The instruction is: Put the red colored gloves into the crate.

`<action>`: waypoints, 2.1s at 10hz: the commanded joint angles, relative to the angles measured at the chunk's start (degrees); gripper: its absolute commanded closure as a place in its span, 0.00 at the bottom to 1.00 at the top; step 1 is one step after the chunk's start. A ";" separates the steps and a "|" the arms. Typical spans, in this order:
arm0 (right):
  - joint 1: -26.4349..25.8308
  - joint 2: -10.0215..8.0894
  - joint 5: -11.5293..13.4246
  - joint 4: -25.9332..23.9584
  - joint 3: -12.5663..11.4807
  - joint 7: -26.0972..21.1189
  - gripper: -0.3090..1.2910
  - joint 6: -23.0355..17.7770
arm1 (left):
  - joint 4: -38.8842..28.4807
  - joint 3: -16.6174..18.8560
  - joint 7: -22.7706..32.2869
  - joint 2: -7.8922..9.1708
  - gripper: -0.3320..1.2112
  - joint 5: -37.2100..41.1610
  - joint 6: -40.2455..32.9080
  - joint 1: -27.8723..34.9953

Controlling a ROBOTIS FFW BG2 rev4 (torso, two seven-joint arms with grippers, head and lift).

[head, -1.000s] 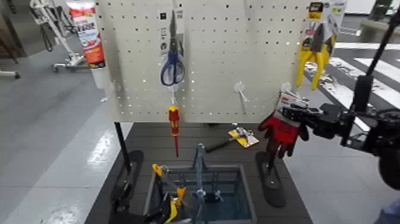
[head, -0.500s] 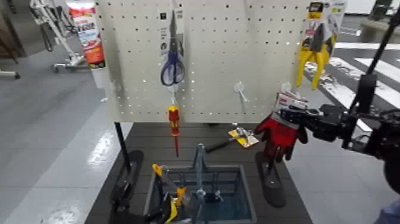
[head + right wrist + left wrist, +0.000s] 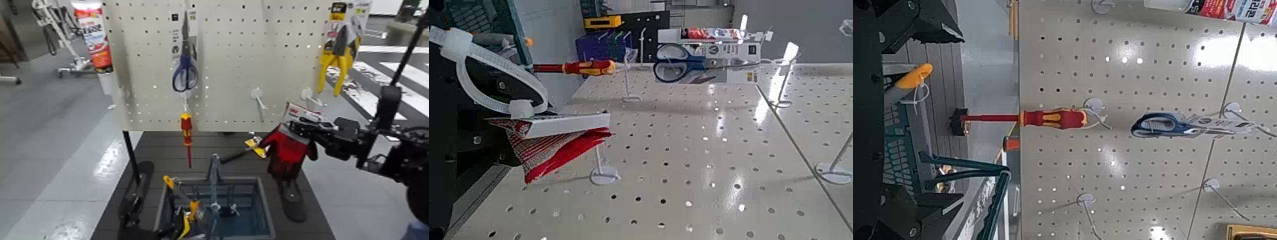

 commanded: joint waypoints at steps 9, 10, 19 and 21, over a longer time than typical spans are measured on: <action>3.67 5.28 -7.13 3.29 9.35 -1.38 0.91 -2.01 | 0.09 -0.47 0.00 -5.71 0.32 0.09 0.01 -0.18; 3.67 5.37 -7.49 4.61 10.49 -1.29 0.91 -2.36 | 0.09 -0.47 0.00 -5.71 0.32 0.09 0.10 -0.18; 2.18 6.51 -8.63 14.62 17.17 0.02 0.91 -6.67 | 0.18 -0.73 0.09 -5.62 0.32 0.09 0.10 -0.35; 2.18 6.51 -8.45 15.59 17.70 0.11 0.91 -6.85 | 0.18 -0.73 0.00 -5.62 0.32 0.09 0.10 -0.35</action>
